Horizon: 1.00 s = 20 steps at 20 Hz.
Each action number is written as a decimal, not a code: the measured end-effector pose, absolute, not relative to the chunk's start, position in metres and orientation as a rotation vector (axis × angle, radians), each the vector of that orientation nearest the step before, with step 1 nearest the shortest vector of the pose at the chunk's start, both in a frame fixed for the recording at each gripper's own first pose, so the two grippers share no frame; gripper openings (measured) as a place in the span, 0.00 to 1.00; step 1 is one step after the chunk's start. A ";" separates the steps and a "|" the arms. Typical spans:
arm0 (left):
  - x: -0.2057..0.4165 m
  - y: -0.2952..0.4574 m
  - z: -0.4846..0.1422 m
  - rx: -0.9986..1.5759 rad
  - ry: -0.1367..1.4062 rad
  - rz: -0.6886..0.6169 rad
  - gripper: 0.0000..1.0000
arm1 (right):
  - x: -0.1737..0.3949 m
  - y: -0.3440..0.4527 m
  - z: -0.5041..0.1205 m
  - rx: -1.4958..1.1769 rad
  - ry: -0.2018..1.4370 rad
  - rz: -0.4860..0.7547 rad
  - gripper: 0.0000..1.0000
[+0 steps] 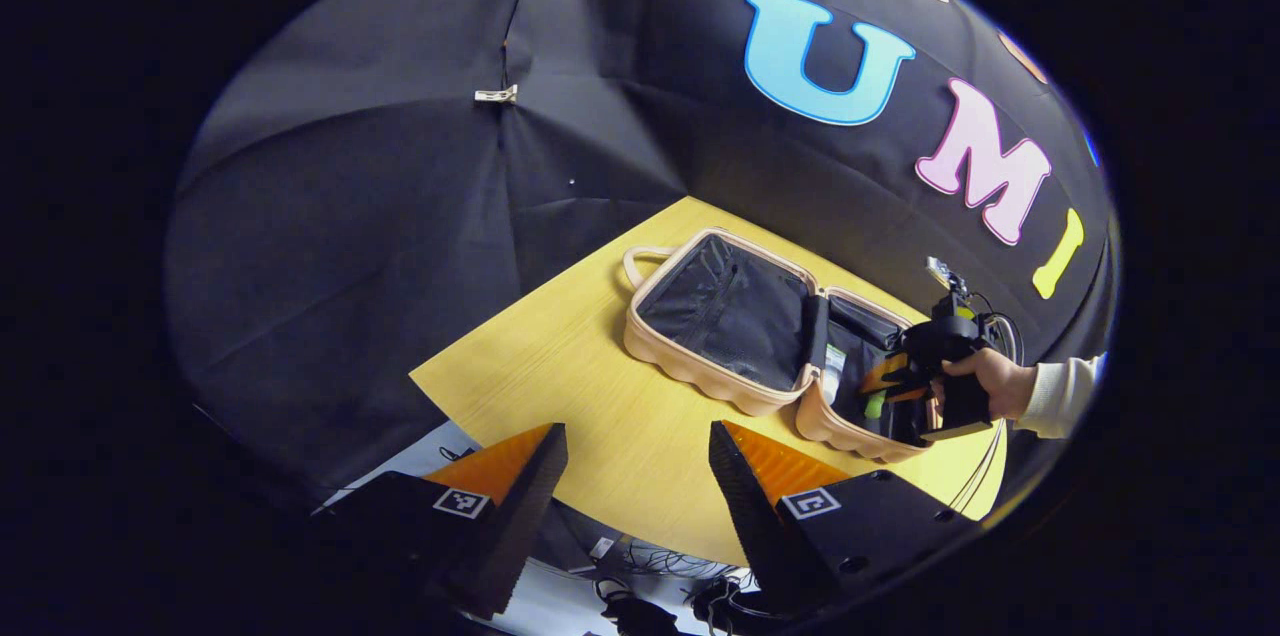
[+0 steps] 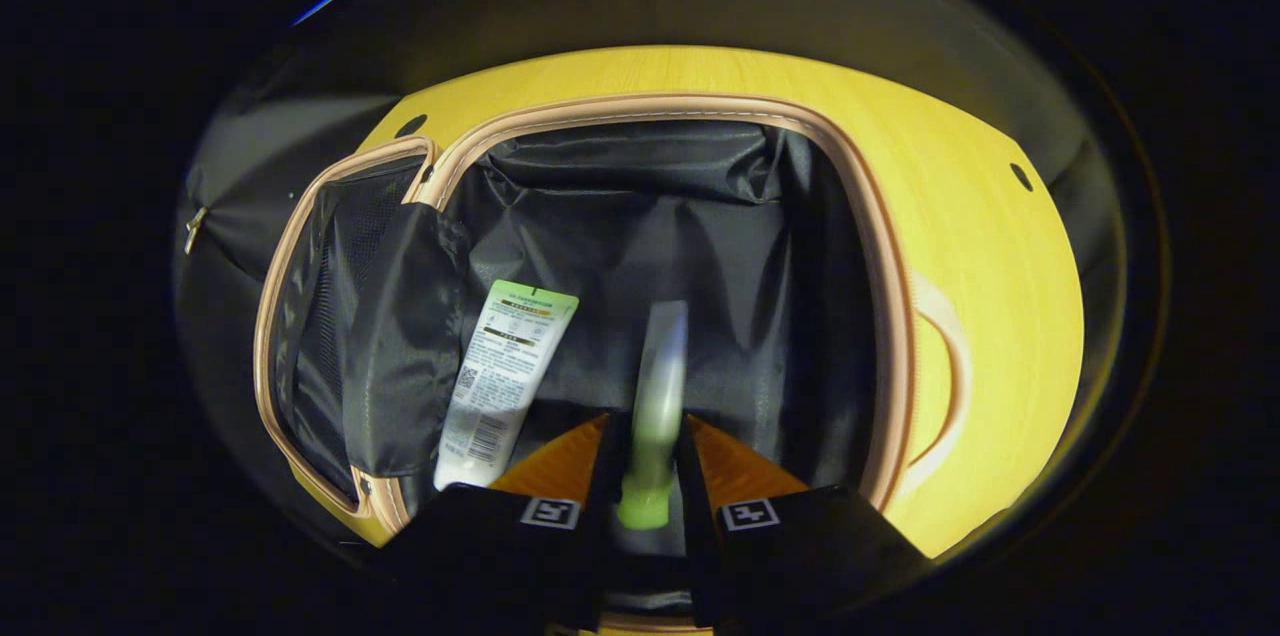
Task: First open the suitcase, pack the skin care products into it, and then close the suitcase.
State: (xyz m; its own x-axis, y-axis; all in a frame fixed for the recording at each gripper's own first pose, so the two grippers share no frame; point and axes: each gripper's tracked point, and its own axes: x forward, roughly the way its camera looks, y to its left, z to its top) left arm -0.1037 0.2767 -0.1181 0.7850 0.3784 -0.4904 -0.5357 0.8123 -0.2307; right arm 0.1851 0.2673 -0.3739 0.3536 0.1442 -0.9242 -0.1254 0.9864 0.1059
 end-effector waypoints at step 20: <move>0.176 0.476 -0.161 -0.713 0.518 0.441 0.87 | 0.060 0.079 -0.136 0.046 0.524 0.039 0.97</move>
State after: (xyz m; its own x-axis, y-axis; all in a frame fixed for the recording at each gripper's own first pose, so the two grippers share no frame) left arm 0.1759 0.4765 -0.1605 0.7870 0.2028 -0.5827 -0.5428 0.6764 -0.4977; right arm 0.0596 0.0786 -0.1355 0.8652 0.0495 -0.4991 -0.0258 0.9982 0.0542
